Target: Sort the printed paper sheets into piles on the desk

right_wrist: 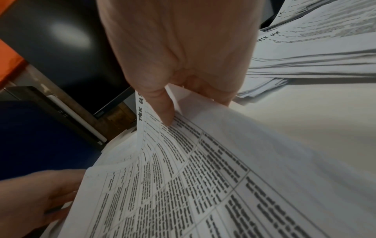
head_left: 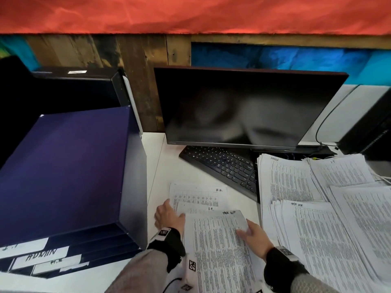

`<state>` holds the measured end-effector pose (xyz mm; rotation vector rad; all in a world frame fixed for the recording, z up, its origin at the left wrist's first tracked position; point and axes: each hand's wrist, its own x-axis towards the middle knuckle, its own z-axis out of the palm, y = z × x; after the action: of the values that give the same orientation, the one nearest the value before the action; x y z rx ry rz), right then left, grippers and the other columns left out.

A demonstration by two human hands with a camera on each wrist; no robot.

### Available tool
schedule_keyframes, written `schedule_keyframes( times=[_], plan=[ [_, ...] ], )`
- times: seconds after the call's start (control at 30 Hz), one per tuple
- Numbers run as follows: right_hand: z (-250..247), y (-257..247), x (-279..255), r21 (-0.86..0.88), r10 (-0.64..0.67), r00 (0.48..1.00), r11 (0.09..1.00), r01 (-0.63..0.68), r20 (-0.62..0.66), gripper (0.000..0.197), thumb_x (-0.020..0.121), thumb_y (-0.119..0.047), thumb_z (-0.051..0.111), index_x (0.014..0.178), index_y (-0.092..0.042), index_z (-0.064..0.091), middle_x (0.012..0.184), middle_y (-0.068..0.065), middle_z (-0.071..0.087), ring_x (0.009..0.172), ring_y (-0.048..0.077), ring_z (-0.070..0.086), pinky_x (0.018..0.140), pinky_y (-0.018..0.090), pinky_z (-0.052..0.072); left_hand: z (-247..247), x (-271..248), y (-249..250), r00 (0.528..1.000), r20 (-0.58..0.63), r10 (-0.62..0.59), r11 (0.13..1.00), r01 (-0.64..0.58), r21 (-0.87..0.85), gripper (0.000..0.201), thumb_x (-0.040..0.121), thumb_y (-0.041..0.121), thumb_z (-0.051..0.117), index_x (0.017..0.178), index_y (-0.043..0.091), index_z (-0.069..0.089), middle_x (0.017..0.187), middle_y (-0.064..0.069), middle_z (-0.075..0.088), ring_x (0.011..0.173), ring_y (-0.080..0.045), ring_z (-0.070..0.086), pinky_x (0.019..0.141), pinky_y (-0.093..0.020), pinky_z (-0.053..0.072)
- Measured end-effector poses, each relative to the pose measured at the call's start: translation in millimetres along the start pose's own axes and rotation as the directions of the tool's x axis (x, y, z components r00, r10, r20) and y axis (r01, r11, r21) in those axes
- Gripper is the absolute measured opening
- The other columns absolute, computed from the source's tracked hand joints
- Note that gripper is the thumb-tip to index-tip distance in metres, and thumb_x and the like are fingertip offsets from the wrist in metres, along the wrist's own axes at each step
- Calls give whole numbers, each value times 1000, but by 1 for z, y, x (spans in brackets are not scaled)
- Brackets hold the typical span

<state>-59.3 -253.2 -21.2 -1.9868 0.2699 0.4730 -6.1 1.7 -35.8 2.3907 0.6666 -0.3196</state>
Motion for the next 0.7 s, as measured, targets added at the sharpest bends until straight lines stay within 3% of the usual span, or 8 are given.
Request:
schedule_keyframes(
  times=[0.17, 0.27, 0.33, 0.43, 0.57, 0.7],
  plan=[
    [1, -1, 0, -4, 4, 1000, 1000, -4, 6, 19, 92, -9, 54, 106, -21, 60, 98, -4, 71, 83, 5, 68, 61, 12, 50, 1, 22, 1, 995, 63, -77, 978, 87, -188, 63, 79, 16, 65, 136, 17, 38, 132, -14, 44, 122, -33, 43, 106, -43, 37],
    [0, 2, 2, 0, 7, 1000, 1000, -7, -1, 20, 91, -8, 55, 107, -20, 61, 95, -5, 72, 83, 9, 70, 65, 16, 52, 8, 20, 0, 999, 9, 33, 978, -30, -206, 45, 81, 6, 59, 122, 20, 52, 118, -11, 51, 108, -30, 54, 97, -38, 45],
    [1, 3, 3, -8, 2, 1000, 1000, -2, -4, 19, 91, -9, 55, 106, -20, 60, 93, -6, 72, 82, 9, 70, 64, 16, 52, 11, 14, -1, 988, -54, 144, 972, -152, -180, 40, 82, 1, 58, 117, 21, 58, 115, -6, 52, 107, -25, 56, 96, -36, 47],
    [2, 5, 6, -32, -2, 1000, 999, 2, -7, 21, 91, -12, 55, 111, -19, 60, 96, -5, 72, 84, 9, 69, 63, 15, 52, 12, 8, -4, 958, -128, 256, 955, -271, -123, 41, 83, -1, 58, 116, 23, 59, 110, 2, 56, 104, -17, 52, 94, -32, 46],
    [3, 6, 9, -48, -3, 1000, 999, 2, -19, 22, 91, -13, 55, 112, -18, 60, 95, -4, 72, 84, 11, 69, 64, 16, 52, 10, -1, -4, 908, -180, 377, 913, -397, -91, 46, 81, -3, 62, 118, 24, 60, 105, 7, 60, 100, -16, 52, 91, -31, 44],
    [5, 5, 9, -53, -9, 1000, 999, 8, -19, 21, 92, -14, 56, 111, -18, 59, 94, -3, 71, 82, 10, 69, 62, 15, 51, 12, -6, -4, 904, -98, 415, 892, -426, -152, 53, 81, -5, 59, 121, 30, 58, 95, 12, 59, 98, -14, 52, 93, -33, 42]
  ],
)
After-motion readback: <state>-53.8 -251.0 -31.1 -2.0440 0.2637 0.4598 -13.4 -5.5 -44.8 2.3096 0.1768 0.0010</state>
